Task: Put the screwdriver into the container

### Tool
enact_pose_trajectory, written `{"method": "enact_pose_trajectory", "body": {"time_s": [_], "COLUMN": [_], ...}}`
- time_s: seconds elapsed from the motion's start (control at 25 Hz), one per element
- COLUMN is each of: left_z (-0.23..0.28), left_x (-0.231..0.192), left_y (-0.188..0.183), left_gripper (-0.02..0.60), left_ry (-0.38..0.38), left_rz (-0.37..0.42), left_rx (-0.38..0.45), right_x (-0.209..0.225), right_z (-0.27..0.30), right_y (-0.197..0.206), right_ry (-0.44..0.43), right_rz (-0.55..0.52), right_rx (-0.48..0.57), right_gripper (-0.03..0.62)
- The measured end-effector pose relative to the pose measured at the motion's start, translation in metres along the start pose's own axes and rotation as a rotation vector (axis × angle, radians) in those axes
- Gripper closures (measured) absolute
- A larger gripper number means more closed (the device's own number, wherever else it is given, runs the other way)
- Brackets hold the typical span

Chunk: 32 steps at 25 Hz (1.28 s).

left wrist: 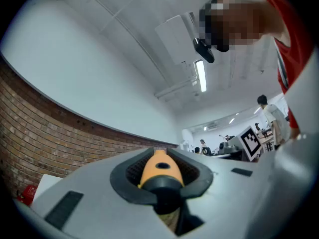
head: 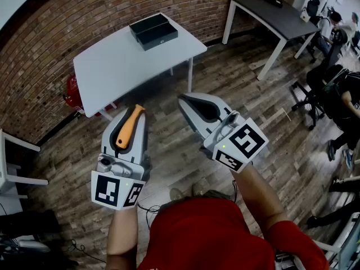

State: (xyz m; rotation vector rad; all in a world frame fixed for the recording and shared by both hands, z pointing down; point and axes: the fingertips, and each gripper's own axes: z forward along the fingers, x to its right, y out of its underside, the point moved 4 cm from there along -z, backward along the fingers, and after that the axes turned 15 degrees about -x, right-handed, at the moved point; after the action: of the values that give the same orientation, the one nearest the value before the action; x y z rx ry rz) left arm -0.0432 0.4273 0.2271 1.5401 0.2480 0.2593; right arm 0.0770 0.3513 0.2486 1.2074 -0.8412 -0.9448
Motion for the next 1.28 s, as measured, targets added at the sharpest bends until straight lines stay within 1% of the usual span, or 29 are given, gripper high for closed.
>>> {"method": "enact_pose_trajectory", "body": {"time_s": [0.24,0.4,0.64,0.88,1.28], "left_z": [0.009,0.019,0.036,0.054,0.081], "left_x": [0.001,0.003,0.007,0.011,0.018], "left_y": [0.004,0.005,0.008,0.005,0.006], "left_gripper": [0.494,0.494,0.494,0.494,0.494], "left_ry": [0.002,-0.004,-0.032,-0.066,-0.081], "left_rz": [-0.003,-0.007,-0.008,0.003,0.013], "left_rx": [-0.005,-0.012,-0.016,-0.015,-0.033], "right_x": [0.008,0.018,0.04,0.062,0.091], "right_z": [0.0,-0.001,-0.01,-0.02,-0.025], "right_y": [0.003,0.003,0.007,0.006,0.01], "right_ry": [0.001,-0.018,-0.042,-0.064,-0.086], "right_rz": [-0.007,0.007,0.01,-0.017,-0.02], "right_rx": [-0.006,-0.008,-0.003,0.002,-0.009], "right_gripper": [0.563,0.563,0.563,0.563,0.563]}}
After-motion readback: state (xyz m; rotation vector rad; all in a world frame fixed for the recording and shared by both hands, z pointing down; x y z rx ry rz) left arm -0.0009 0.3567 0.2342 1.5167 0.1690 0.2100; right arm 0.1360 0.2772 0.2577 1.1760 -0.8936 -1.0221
